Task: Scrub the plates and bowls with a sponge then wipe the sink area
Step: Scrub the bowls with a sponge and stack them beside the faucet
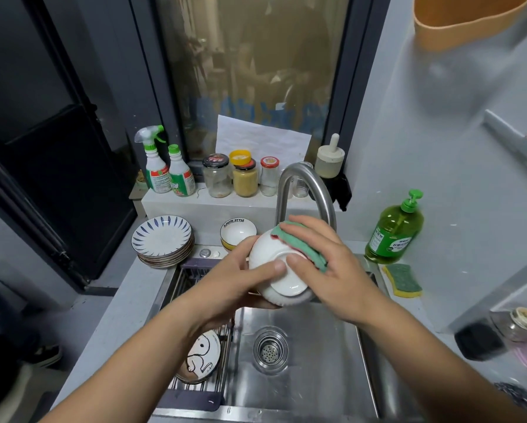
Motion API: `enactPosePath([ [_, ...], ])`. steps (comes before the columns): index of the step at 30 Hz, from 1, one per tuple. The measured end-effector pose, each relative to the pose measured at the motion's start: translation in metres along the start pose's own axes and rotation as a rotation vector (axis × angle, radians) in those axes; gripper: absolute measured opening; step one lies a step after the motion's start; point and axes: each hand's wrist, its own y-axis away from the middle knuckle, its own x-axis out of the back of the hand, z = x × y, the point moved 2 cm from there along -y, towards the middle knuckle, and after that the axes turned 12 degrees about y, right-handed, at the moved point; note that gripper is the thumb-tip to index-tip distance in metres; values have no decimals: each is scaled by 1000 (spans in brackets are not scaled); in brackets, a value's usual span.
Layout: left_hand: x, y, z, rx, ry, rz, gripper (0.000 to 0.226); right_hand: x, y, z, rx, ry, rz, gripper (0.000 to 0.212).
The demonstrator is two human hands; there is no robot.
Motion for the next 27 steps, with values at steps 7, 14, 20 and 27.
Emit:
enactPosePath([
  [7,-12,-7,-9,-56,265,160,50,-13,16,-13,6,52,190,51],
  [14,-21,1,-25,10,637,190,61,-48,40,-17,-26,65,210,58],
  [20,-29,1,-24,-155,431,284,39,-38,13,-17,-242,-150,322,47],
  [27,-31,6,-50,-2,501,279,47,-42,17,-9,-286,-127,362,42],
])
